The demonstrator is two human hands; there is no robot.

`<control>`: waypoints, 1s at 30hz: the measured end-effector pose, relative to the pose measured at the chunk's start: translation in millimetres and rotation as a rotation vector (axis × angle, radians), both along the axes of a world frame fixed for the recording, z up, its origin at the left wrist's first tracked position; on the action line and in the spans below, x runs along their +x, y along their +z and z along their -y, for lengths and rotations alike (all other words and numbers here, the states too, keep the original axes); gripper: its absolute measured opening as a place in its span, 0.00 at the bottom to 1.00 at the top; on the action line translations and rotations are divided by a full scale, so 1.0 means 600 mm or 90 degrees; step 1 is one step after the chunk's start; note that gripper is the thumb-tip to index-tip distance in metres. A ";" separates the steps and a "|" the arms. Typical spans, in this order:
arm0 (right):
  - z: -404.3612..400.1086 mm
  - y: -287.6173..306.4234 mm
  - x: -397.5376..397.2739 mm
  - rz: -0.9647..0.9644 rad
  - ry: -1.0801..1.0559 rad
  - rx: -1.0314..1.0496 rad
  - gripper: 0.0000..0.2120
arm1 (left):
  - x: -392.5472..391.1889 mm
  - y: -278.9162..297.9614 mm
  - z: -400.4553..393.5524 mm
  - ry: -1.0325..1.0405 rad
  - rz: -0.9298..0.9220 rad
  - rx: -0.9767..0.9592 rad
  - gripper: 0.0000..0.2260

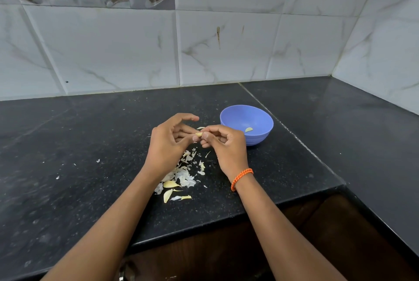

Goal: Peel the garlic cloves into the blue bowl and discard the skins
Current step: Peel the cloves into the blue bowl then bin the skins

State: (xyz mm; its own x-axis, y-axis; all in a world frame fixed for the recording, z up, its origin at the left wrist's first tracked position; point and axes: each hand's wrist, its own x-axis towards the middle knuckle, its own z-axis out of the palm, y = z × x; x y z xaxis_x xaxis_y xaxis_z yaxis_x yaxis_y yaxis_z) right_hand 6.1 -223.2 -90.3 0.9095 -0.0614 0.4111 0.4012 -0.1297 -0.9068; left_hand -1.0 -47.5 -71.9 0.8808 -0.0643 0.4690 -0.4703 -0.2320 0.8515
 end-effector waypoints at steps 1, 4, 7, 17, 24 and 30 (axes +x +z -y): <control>-0.001 -0.001 0.000 -0.001 0.007 0.001 0.04 | 0.001 -0.001 -0.001 0.000 -0.003 -0.004 0.16; 0.001 -0.001 0.000 -0.009 0.028 0.016 0.05 | 0.005 -0.004 -0.005 -0.028 -0.038 -0.043 0.15; 0.004 0.001 -0.001 -0.034 0.063 0.057 0.07 | 0.009 -0.005 -0.008 -0.066 -0.075 -0.105 0.16; 0.005 0.009 -0.009 -0.110 0.217 0.224 0.08 | 0.011 -0.004 -0.016 -0.146 -0.158 -0.246 0.17; -0.004 0.005 -0.007 -0.074 0.114 0.156 0.06 | 0.009 -0.003 -0.012 -0.099 -0.143 -0.185 0.17; -0.008 -0.004 -0.002 0.018 -0.038 -0.020 0.07 | 0.004 -0.002 -0.002 -0.067 -0.119 -0.130 0.09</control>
State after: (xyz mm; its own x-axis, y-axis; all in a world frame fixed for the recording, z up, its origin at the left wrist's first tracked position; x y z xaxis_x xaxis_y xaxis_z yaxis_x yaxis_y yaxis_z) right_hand 5.0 -218.6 -92.4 0.8929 -0.1011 0.4388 0.4169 -0.1825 -0.8904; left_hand 1.3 -46.4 -72.9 0.9465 -0.0805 0.3125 -0.3139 -0.0053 0.9494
